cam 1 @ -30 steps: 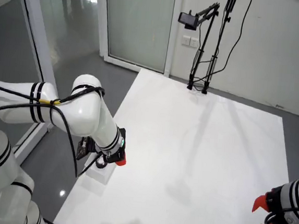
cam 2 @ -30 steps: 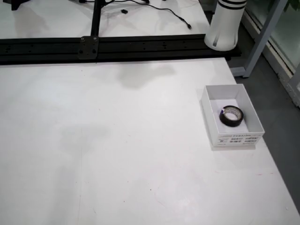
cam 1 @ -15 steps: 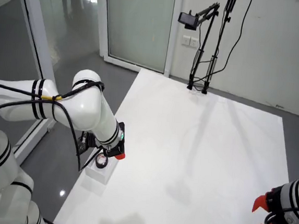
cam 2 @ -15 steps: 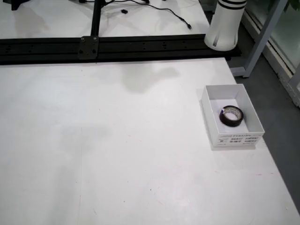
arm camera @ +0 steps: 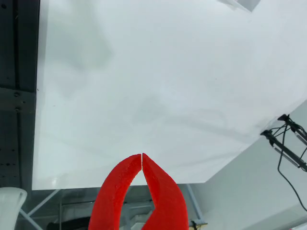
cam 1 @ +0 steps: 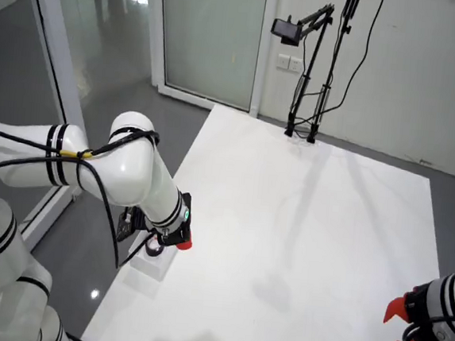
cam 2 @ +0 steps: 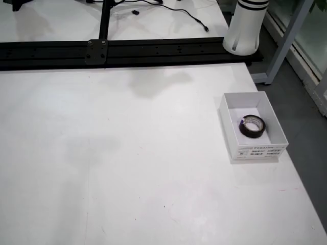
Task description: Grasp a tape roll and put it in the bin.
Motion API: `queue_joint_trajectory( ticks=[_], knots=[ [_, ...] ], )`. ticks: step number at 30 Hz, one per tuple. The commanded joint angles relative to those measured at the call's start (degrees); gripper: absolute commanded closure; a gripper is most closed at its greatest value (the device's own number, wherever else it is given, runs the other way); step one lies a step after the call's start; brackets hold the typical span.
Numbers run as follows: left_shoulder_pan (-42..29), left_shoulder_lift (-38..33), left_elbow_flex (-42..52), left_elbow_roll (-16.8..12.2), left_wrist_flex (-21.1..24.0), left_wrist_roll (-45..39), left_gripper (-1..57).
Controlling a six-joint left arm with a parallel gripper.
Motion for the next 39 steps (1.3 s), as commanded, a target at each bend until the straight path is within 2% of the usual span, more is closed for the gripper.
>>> queue_joint_trajectory(
  ticks=[1,15,39],
  knots=[
    [-0.6,0.0,0.0,0.0,0.0,0.0,56.8],
    [3.3,0.0,0.0,0.1,0.0,0.0,56.8],
    [-0.3,0.0,0.0,0.1,0.0,0.0,56.8]
  ],
)
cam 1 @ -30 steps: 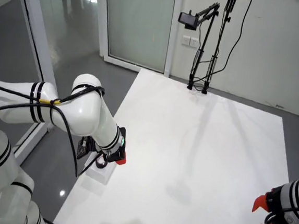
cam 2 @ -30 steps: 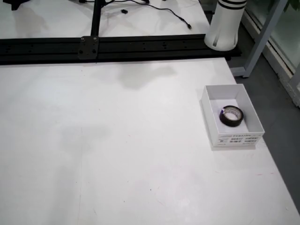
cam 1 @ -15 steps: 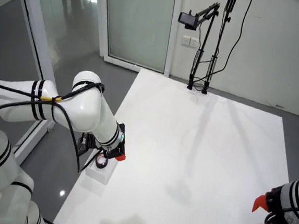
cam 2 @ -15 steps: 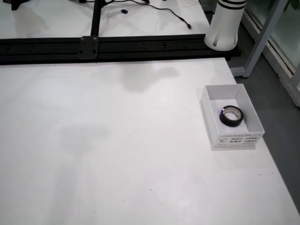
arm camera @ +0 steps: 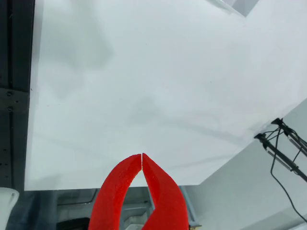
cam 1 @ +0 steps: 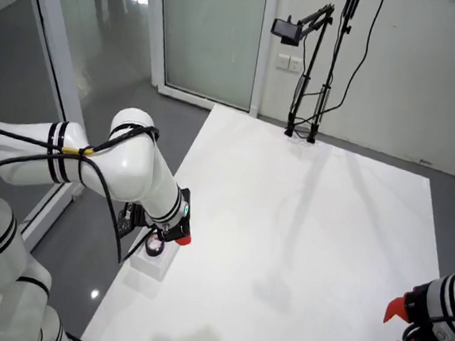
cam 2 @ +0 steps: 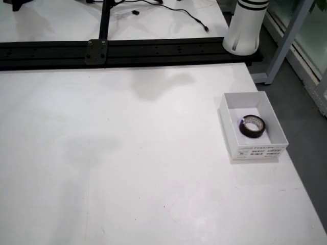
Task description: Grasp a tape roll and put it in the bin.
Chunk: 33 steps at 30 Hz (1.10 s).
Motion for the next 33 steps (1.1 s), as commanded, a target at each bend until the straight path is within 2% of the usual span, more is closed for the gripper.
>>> queue_joint_trajectory(
  ticks=[1,33],
  knots=[
    [-1.9,0.0,0.0,0.0,0.0,0.0,56.8],
    [0.0,0.0,0.0,0.0,0.0,0.0,56.8]
  ],
)
